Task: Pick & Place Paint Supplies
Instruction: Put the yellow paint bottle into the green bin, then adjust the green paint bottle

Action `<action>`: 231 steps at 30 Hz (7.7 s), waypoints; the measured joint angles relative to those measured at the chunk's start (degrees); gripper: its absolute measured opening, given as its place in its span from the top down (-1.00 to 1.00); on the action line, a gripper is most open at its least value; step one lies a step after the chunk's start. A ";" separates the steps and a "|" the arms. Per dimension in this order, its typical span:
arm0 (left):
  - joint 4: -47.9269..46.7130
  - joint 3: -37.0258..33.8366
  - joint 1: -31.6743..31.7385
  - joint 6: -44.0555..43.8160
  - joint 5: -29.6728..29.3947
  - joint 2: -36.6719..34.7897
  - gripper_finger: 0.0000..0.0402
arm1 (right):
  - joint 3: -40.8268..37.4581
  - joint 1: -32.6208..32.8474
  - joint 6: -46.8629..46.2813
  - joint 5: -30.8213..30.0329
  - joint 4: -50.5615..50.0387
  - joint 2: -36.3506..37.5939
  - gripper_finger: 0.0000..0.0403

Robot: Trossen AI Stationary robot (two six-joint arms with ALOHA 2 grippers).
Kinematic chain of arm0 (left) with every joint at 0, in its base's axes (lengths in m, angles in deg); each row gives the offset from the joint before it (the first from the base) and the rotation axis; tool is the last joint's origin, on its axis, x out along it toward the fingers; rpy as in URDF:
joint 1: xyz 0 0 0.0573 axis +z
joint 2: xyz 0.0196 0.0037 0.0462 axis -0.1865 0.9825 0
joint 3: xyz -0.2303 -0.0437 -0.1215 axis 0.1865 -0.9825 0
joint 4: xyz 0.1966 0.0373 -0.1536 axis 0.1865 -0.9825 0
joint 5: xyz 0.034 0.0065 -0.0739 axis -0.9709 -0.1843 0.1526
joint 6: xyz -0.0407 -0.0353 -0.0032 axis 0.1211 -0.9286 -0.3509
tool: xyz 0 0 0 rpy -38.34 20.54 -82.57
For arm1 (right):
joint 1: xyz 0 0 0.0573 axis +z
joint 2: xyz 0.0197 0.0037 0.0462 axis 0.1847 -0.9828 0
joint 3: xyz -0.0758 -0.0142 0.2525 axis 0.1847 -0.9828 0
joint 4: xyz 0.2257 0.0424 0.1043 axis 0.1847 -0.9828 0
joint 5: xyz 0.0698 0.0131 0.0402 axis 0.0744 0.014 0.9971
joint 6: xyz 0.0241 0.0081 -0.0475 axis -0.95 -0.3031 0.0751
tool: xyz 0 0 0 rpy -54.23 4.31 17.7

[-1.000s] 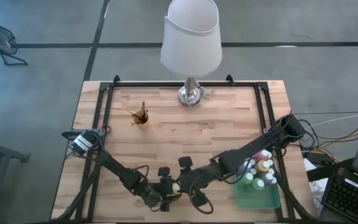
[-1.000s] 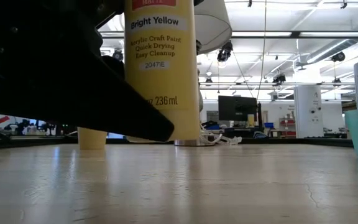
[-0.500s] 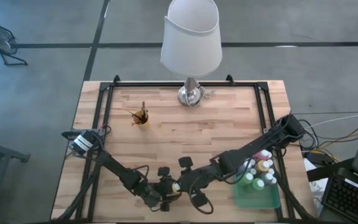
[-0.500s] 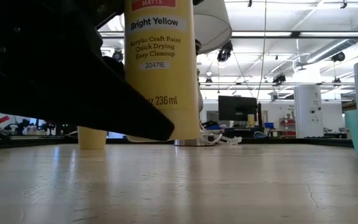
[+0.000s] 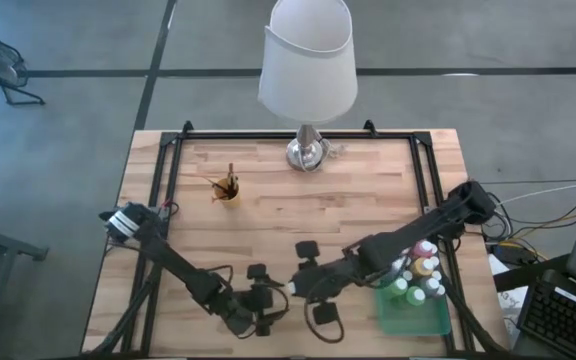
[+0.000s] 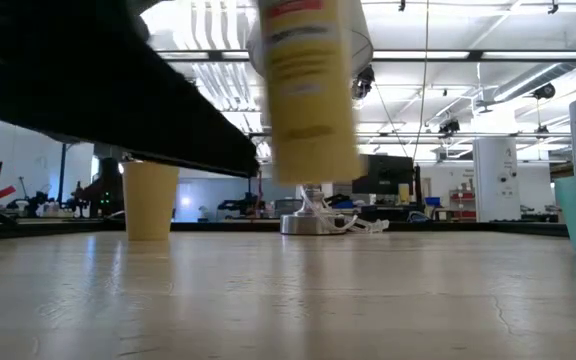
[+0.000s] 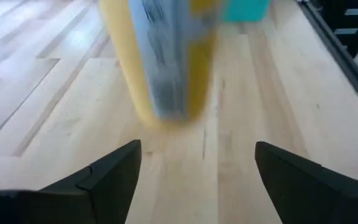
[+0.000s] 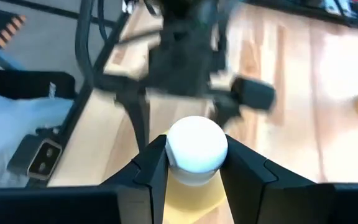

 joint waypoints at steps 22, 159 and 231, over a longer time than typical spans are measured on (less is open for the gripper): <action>-0.47 -1.86 -2.38 -0.40 -6.05 -2.25 -0.56 | 2.32 30.45 -43.20 -28.24 -31.77 13.09 0.44; -1.78 -1.91 -1.15 6.85 -4.33 -2.16 -0.56 | 1.40 33.23 -92.87 30.17 -55.89 3.41 0.10; -2.59 -1.97 -0.13 11.97 -3.97 -2.16 -0.56 | 28.28 34.39 -90.47 27.33 -61.21 -19.78 0.19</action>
